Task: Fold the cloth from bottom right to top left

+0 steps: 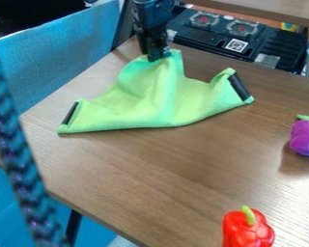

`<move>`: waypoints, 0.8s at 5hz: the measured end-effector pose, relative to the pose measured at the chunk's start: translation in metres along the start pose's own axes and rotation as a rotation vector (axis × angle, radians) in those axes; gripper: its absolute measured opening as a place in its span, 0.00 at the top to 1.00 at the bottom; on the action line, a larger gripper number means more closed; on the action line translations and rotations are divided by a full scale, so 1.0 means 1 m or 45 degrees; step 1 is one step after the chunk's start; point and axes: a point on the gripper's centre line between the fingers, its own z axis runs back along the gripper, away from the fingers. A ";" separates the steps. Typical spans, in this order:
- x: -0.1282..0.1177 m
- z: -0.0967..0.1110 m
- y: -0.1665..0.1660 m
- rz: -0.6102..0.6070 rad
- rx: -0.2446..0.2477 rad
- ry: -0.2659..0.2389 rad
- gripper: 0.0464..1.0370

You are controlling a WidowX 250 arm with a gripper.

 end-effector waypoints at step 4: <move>0.008 0.010 0.000 0.082 -0.065 -0.026 0.04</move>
